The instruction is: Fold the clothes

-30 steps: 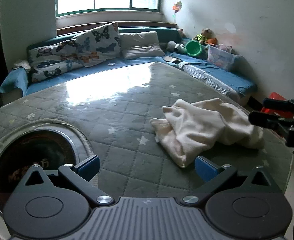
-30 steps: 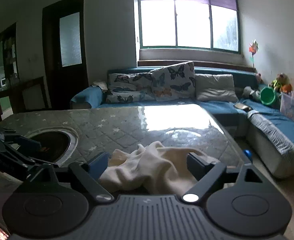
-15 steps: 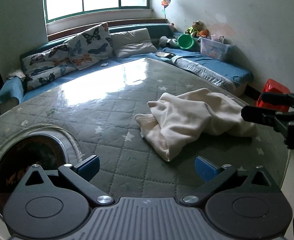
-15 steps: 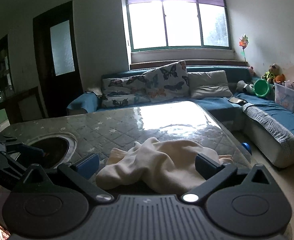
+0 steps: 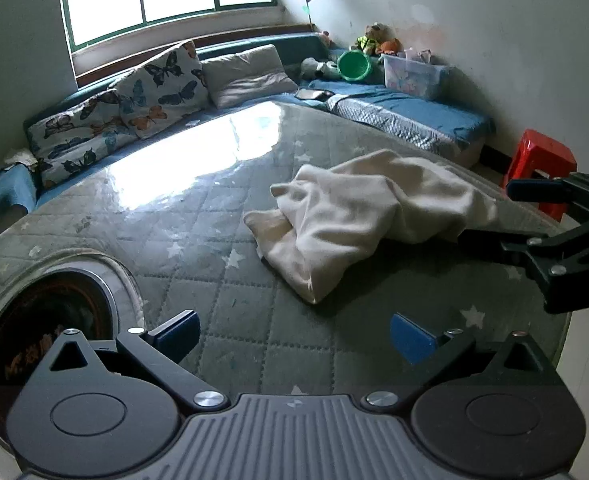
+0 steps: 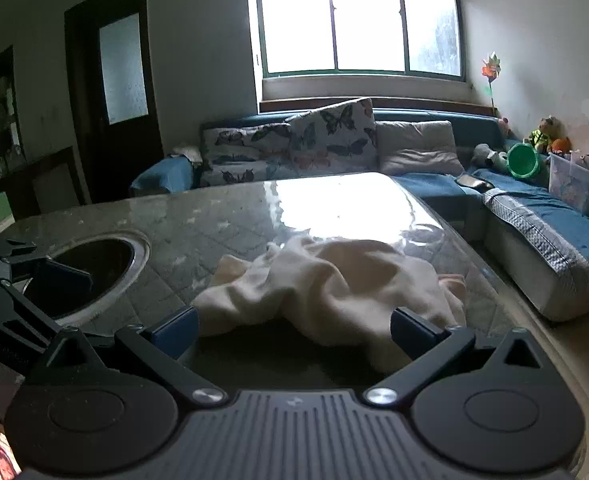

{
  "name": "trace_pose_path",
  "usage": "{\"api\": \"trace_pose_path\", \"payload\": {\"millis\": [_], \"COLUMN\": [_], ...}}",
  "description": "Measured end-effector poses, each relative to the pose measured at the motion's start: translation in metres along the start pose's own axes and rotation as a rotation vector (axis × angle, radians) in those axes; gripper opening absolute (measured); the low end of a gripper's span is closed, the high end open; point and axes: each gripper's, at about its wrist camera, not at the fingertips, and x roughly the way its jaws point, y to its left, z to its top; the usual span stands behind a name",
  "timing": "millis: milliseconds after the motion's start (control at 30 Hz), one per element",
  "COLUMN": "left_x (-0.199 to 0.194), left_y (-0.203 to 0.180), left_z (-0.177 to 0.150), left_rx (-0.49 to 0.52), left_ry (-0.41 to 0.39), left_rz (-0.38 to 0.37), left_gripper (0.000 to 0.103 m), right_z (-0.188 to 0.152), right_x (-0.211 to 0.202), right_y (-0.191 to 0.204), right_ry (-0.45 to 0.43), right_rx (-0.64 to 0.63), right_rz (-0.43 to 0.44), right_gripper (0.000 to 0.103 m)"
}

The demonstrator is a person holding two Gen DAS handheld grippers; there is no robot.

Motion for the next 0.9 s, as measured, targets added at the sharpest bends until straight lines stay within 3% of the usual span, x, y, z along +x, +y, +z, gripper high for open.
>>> {"api": "trace_pose_path", "payload": {"millis": [900], "left_x": [0.015], "left_y": [0.008], "left_z": [0.006], "left_rx": [0.022], "left_ry": [0.026], "left_rz": [-0.02], "left_gripper": [0.103], "right_z": [-0.004], "right_x": [0.02], "right_y": [-0.004], "right_ry": [0.066], "right_rx": [0.003], "right_rz": [0.021], "right_gripper": [0.103]}}
